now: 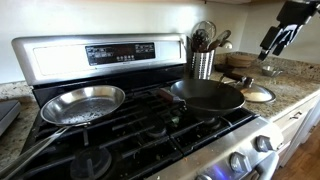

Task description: Pick up the lid and close the frying pan

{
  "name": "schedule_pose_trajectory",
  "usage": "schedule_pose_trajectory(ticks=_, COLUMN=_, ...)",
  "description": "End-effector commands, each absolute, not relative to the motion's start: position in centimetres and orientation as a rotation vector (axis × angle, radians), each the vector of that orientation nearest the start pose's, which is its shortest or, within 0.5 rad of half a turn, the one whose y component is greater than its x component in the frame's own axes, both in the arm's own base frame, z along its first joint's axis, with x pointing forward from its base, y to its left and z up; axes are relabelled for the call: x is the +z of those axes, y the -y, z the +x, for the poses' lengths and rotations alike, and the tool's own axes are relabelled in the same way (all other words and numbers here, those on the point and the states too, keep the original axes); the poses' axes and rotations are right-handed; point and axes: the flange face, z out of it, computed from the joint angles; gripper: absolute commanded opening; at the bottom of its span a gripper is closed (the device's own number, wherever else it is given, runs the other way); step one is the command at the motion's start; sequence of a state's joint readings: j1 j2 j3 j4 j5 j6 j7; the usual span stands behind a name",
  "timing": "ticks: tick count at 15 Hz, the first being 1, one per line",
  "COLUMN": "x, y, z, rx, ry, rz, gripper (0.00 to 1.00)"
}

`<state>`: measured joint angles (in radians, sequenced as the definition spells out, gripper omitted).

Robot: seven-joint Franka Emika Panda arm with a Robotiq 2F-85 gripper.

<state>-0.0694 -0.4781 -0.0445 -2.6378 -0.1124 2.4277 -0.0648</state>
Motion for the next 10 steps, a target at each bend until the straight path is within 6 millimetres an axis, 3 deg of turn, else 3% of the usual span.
schedule_pose_trajectory(ticks=1, x=42.5, y=5.3, z=40.6, rx=-0.413, ry=0.031, rz=-3.208, gripper=1.0)
schedule_pose_trajectory(ticks=8, x=42.2, y=5.8, z=41.1, rx=-0.4, ry=0.023, rz=-3.217, gripper=1.0)
schedule_pose_trajectory(ticks=10, x=42.8, y=7.8, z=41.6, rx=-0.379, ry=0.006, rz=-3.204, gripper=1.0)
